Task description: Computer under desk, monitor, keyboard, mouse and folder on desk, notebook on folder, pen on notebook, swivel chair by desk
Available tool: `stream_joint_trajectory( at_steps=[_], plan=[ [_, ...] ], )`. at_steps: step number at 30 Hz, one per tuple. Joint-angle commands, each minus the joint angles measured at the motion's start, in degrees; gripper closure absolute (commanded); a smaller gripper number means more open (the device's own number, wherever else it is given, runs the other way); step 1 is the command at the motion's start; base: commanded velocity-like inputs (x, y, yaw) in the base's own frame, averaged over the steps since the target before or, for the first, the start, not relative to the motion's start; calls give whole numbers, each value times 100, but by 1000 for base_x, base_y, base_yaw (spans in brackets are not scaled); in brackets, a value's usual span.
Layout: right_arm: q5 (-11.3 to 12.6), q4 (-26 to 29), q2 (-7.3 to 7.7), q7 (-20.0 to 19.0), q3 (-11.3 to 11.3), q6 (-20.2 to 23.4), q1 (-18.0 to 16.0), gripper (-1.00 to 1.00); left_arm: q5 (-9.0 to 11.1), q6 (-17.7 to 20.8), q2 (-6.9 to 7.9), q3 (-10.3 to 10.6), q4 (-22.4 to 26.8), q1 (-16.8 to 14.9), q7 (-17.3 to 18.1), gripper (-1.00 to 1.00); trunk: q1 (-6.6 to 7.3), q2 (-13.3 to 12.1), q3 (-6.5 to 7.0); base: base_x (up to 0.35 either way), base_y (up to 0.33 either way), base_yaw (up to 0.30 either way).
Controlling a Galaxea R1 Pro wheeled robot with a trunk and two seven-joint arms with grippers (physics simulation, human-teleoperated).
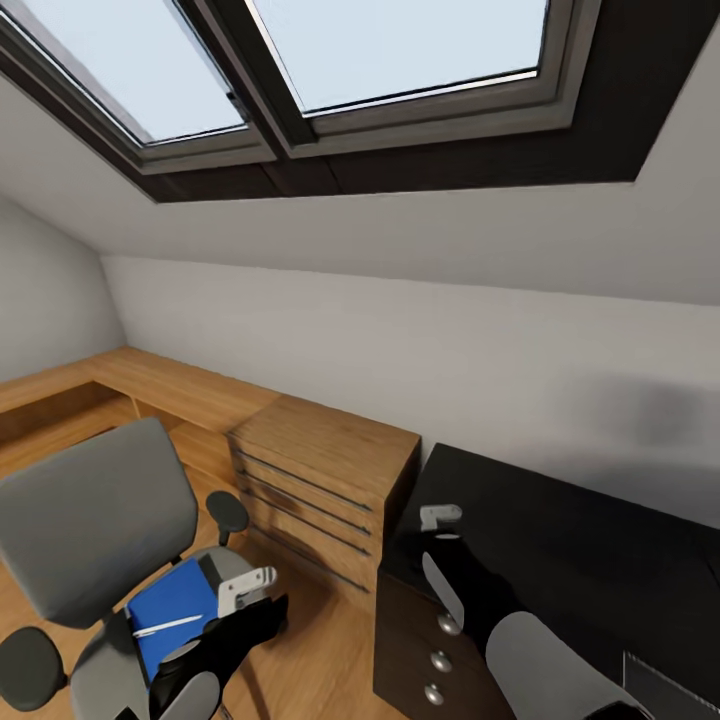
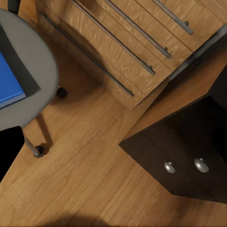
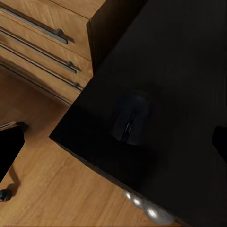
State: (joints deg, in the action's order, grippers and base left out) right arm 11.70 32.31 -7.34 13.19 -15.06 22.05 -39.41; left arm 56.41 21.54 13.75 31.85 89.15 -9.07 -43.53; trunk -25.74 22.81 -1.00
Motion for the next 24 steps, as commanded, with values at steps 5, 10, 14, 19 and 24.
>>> stream_joint_trajectory(
  at_steps=[5,10,14,19,24],
  plan=[
    [-116,-244,1,58,-32,-308,-7,-100,28,8,5,26,23,-7,-44,-100,-4,11,-11,113,0,0],
    [-165,-554,-1,60,-26,-439,-17,-100,28,2,3,61,36,-7,-46,-100,-4,11,-11,30,0,0],
    [-175,-807,22,60,-15,-584,-28,-100,27,16,-1,129,48,-7,-42,-100,-4,11,-11,47,0,0],
    [-171,-1252,49,61,-7,-848,-52,-100,57,32,-3,137,228,-7,-41,-100,-4,11,-11,13,0,0],
    [-168,-1323,56,61,-6,-911,-56,-100,67,23,-3,143,281,-7,-41,-100,-4,11,-11,3,0,0]
  ],
)
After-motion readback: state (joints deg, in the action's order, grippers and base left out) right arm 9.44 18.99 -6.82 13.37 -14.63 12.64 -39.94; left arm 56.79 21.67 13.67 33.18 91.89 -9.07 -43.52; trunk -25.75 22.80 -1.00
